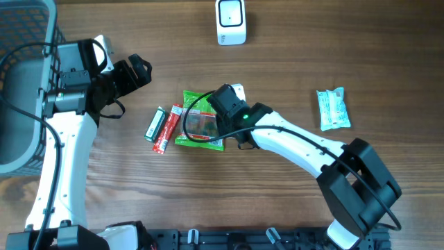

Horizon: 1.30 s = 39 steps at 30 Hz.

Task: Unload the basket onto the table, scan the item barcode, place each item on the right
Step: 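Move the right gripper to the pile and grasp the red Kleenex pack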

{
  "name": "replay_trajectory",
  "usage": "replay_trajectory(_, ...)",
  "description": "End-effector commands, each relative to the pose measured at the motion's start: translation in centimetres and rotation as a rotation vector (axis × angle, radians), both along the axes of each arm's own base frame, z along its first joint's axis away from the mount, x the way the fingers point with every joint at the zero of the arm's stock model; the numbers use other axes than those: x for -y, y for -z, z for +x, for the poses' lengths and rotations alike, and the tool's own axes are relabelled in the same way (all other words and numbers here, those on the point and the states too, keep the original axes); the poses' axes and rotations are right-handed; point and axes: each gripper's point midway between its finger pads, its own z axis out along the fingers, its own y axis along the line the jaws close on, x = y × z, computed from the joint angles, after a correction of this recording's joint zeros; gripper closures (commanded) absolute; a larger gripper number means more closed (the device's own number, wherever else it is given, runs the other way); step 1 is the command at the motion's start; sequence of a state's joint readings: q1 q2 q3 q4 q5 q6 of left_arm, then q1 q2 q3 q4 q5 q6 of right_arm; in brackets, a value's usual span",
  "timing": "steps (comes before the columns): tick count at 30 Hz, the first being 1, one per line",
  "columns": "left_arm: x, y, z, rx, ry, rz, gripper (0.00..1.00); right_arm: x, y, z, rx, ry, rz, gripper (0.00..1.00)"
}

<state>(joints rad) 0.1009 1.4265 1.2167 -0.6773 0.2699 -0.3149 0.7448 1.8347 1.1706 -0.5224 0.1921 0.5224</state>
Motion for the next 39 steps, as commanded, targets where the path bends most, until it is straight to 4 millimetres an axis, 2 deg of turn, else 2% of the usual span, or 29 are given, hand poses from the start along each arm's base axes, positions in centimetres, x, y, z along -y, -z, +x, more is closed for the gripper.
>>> replay_trajectory(1,-0.1,-0.4,0.0,0.017,0.012,0.013,0.00,2.5,-1.5,1.4,0.044,0.000,-0.061,0.73)
replay_trajectory(5,-0.1,-0.4,0.0,0.017,0.012,0.014,0.00,6.5,-4.5,2.6,0.103,0.015,-0.137,0.74)
replay_trajectory(7,-0.1,-0.4,0.0,0.017,0.012,0.014,0.00,7.7,-5.2,2.9,0.112,-0.025,-0.178,0.74)
replay_trajectory(11,-0.1,-0.4,0.0,0.017,0.012,0.014,0.00,9.5,-4.7,3.1,0.084,-0.072,-0.237,0.74)
replay_trajectory(17,-0.1,-0.4,0.0,0.017,0.012,0.014,0.00,12.2,-3.9,3.3,0.055,-0.019,-0.324,0.74)
replay_trajectory(23,-0.1,-0.4,0.0,0.017,0.012,0.014,0.00,11.6,-3.8,3.4,0.055,-0.018,-0.283,0.69)
replay_trajectory(25,-0.1,-0.4,0.0,0.017,0.012,0.013,0.00,11.6,-3.9,3.6,0.060,0.005,-0.270,0.59)
replay_trajectory(28,-0.1,-0.4,0.0,0.017,0.012,0.014,0.00,11.5,-4.0,3.9,0.072,0.015,-0.259,0.55)
replay_trajectory(31,-0.1,-0.4,0.0,0.017,0.012,0.014,0.00,11.2,-4.1,4.2,0.088,0.079,-0.212,0.55)
replay_trajectory(33,-0.1,-0.4,0.0,0.017,0.012,0.014,0.00,11.0,-4.0,4.5,0.094,0.085,-0.206,0.59)
replay_trajectory(35,-0.1,-0.4,0.0,0.017,0.012,0.013,0.00,10.9,-3.5,4.7,0.092,0.086,-0.207,0.64)
replay_trajectory(39,-0.1,-0.4,0.0,0.017,0.012,0.014,0.00,11.0,-1.9,5.3,0.087,0.112,-0.229,0.64)
